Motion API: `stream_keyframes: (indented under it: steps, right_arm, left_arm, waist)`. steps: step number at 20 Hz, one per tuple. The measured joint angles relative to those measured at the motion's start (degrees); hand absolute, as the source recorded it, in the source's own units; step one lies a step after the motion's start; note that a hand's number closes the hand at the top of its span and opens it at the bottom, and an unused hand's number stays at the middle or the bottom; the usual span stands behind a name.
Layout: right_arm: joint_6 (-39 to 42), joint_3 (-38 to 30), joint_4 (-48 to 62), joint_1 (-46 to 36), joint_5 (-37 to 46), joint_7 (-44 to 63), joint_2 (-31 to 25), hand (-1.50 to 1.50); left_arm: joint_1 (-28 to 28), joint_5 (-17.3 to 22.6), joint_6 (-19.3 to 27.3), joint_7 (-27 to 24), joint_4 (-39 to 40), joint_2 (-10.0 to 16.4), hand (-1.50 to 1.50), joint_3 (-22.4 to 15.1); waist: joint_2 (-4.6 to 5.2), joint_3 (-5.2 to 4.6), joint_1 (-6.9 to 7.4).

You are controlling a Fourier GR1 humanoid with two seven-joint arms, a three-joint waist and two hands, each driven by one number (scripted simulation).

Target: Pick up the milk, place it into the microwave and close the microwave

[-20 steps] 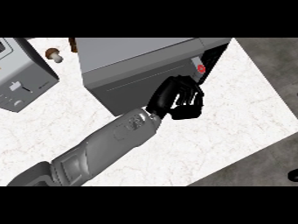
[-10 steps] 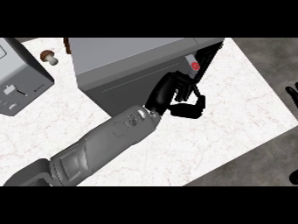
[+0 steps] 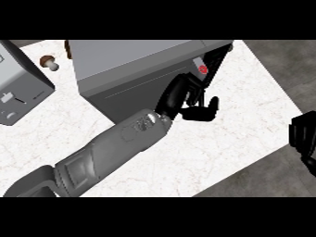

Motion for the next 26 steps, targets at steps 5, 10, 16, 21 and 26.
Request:
stream_keyframes:
  steps: [5, 10, 16, 21, 26]
  right_arm:
    - [0.9, 2.1, -3.7, -0.6, -0.3, 1.5, -0.7, 1.50]
    - [1.1, 3.7, -6.6, -0.8, -0.8, 2.7, -0.9, 1.50]
    - [1.3, 5.2, -9.7, -0.5, -1.4, 3.7, -0.9, 1.50]
    - [1.3, 6.0, -12.0, -0.3, -1.9, 4.2, -0.9, 1.50]
    - [2.6, 8.2, -13.6, 0.9, -1.8, 6.1, -2.1, 1.50]
  left_arm:
    - [0.5, 1.1, 1.3, -0.8, -0.2, 0.7, 1.50, -0.3]
    - [0.8, 1.9, 2.7, -1.7, -0.4, 1.0, 1.50, -0.5]
    - [1.3, 2.7, 4.2, -2.8, -0.6, 1.5, 1.50, -0.8]
    - [1.6, 3.3, 5.3, -3.6, -0.7, 1.8, 1.50, -1.0]
    - [1.5, 4.8, 7.3, -3.2, -0.4, 0.2, 1.50, 0.0]
  waist:
    - [-0.26, 0.04, -0.99]
    - [-0.34, 0.08, -1.64]
    - [-0.50, 0.08, -2.48]
    - [-0.60, 0.06, -3.04]
    - [-0.42, 0.00, -2.35]
